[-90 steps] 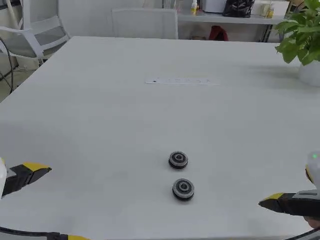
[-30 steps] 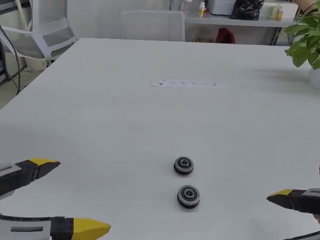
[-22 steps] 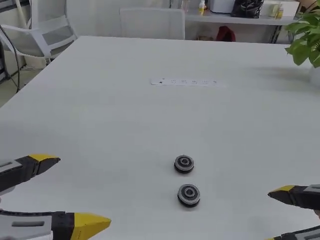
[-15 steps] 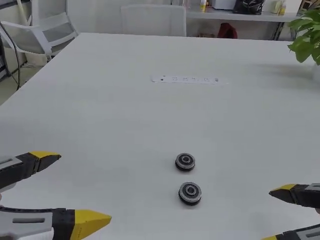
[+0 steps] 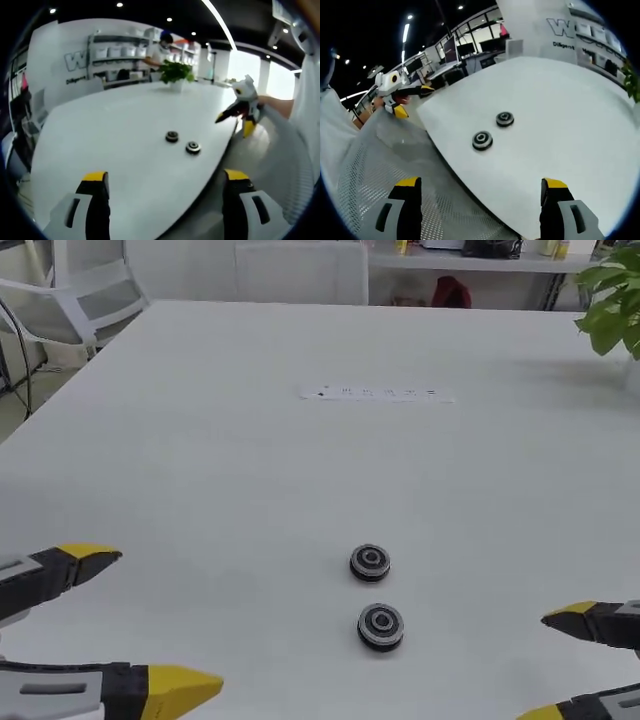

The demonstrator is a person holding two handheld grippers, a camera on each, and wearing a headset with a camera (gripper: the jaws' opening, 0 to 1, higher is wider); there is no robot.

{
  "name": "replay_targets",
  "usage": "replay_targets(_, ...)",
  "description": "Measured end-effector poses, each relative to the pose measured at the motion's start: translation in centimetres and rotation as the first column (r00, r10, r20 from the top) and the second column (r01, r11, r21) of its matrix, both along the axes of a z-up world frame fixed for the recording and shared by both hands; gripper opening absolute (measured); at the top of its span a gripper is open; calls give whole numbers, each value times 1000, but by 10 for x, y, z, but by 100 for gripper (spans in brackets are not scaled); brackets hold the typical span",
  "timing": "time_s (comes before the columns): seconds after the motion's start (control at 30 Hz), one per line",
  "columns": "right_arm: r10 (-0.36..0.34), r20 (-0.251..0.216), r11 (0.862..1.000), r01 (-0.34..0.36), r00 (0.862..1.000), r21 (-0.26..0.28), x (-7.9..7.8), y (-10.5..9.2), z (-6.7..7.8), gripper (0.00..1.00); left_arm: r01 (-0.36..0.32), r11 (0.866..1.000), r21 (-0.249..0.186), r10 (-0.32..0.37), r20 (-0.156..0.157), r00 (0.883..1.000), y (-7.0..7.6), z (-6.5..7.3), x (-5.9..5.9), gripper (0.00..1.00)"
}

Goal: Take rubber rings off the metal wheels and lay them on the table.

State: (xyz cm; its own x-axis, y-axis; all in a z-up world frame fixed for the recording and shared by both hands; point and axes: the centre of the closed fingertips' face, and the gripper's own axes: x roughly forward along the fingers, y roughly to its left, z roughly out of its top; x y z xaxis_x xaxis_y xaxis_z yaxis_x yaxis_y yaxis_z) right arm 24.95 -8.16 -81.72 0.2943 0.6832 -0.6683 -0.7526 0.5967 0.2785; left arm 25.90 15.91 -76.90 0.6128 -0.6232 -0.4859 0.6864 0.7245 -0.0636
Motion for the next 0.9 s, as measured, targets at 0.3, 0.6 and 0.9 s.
replay_targets(0.3, -39, 50, 999, 39, 998, 0, 12, -5, 10, 99, 40, 999, 19, -41, 20, 999, -4, 14, 8, 95)
replay_targets(0.6, -9, 130, 997, -1, 992, 73, 22, 4, 47, 99, 111, 992, 58, -115, 70, 991, -16, 35, 13, 92)
replay_targets(0.9, 4, 174, 988, -31, 985, 154, 39, 23, 72, 99, 175, 980, 92, -186, 131, 974, -30, 62, 25, 91)
